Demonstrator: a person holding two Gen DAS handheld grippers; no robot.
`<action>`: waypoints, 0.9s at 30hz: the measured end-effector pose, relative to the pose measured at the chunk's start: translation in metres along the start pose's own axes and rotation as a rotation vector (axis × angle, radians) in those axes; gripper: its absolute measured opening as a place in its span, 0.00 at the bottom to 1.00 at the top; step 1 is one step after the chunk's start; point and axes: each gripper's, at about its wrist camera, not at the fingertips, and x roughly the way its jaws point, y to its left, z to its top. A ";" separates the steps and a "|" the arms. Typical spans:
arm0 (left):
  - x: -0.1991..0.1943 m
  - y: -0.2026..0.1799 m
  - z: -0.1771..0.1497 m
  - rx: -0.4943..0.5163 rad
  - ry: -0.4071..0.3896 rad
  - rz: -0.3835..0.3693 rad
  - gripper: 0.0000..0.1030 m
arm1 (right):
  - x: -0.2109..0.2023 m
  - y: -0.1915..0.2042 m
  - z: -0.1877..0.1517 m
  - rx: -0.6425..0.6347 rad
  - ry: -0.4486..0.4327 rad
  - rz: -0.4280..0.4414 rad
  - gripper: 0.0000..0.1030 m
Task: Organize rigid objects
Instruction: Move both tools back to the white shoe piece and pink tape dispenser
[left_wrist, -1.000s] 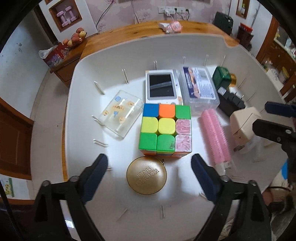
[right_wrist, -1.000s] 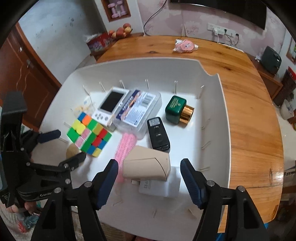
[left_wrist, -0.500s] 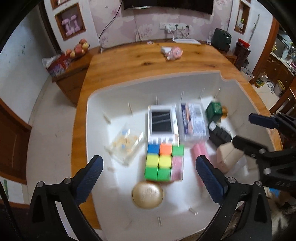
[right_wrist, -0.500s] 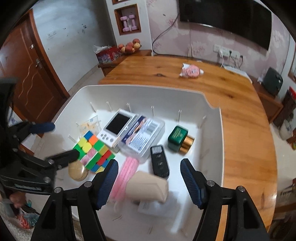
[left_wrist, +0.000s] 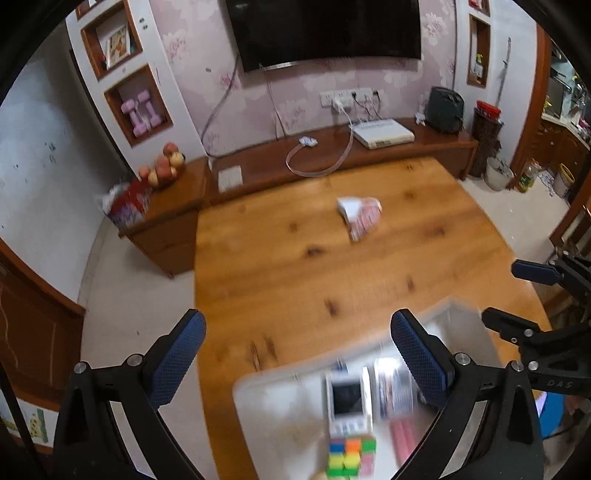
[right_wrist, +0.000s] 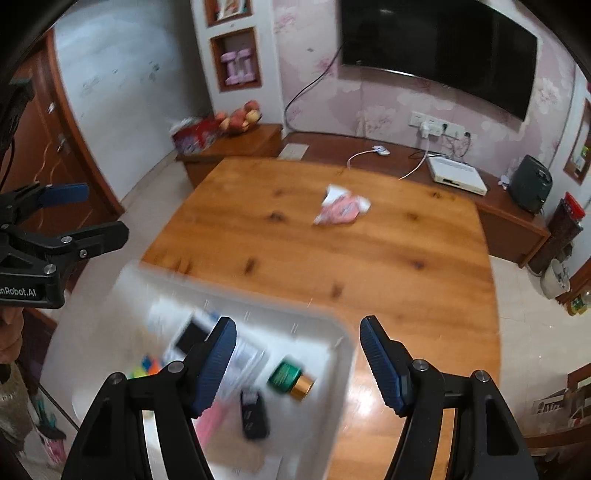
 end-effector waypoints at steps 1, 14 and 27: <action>0.000 0.004 0.012 -0.009 -0.008 0.007 0.97 | 0.000 -0.004 0.010 0.008 -0.004 -0.002 0.68; 0.052 0.032 0.122 -0.096 -0.064 -0.026 0.97 | 0.088 -0.065 0.149 0.264 0.009 0.054 0.70; 0.204 0.026 0.143 -0.215 0.157 -0.164 0.97 | 0.260 -0.089 0.121 0.456 0.209 0.108 0.70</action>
